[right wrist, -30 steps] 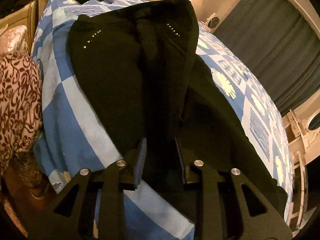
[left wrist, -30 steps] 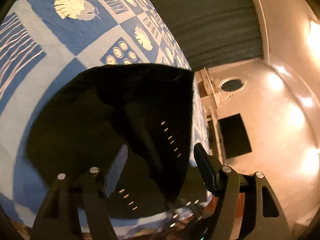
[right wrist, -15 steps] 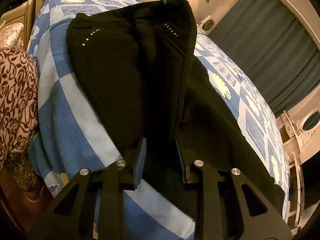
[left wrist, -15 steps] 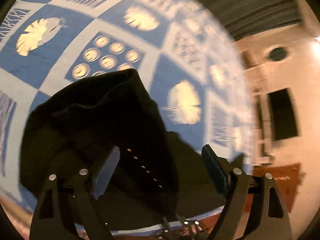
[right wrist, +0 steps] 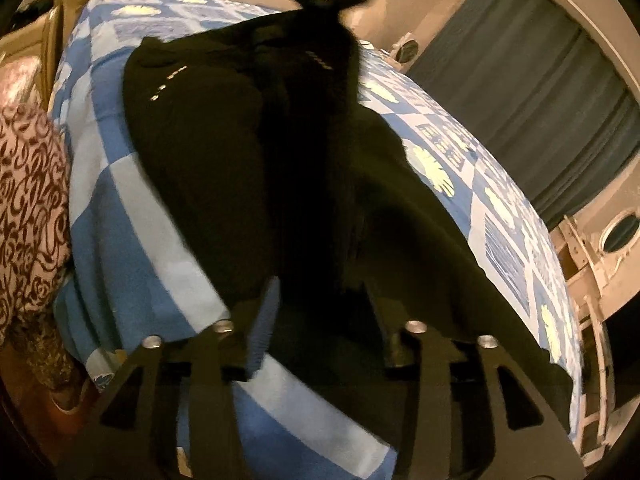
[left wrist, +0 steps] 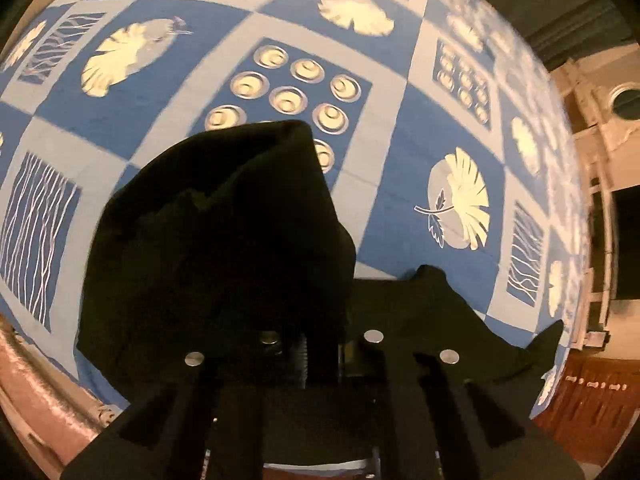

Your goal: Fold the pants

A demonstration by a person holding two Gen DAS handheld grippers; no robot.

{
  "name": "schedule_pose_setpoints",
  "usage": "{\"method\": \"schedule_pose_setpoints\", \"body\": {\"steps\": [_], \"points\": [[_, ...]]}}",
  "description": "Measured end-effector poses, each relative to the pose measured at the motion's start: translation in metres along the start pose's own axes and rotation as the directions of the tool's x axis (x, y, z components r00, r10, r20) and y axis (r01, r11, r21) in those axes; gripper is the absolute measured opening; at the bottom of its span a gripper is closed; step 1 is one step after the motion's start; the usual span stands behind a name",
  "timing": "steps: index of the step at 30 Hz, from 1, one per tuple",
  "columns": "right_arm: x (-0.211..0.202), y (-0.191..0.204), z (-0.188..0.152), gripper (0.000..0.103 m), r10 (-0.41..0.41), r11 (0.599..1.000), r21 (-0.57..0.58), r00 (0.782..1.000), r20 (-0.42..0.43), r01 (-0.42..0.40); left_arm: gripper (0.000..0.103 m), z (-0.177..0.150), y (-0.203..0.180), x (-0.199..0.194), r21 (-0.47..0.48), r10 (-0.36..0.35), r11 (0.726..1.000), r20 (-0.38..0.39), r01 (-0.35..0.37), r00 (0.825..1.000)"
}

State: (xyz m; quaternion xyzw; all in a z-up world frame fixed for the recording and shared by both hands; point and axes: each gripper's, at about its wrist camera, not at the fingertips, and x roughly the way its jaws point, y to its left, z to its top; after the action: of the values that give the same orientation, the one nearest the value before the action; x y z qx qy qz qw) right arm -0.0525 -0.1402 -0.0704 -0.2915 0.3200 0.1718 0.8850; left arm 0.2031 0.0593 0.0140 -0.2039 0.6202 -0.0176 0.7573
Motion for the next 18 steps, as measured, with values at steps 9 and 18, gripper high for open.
{"method": "schedule_pose_setpoints", "body": {"steps": [9, 18], "points": [[-0.041, -0.124, -0.010, 0.090, 0.259, 0.717, 0.622, 0.949, 0.181, -0.314, 0.010, -0.077, 0.113, -0.013, -0.169, -0.234, 0.954, 0.087, 0.246, 0.968], [-0.022, -0.219, -0.152, 0.090, 0.200, -0.104, 0.967, 0.948, 0.249, -0.232, 0.012, -0.114, 0.168, 0.023, -0.244, -0.405, 0.870, 0.139, 0.428, 0.904]]}}
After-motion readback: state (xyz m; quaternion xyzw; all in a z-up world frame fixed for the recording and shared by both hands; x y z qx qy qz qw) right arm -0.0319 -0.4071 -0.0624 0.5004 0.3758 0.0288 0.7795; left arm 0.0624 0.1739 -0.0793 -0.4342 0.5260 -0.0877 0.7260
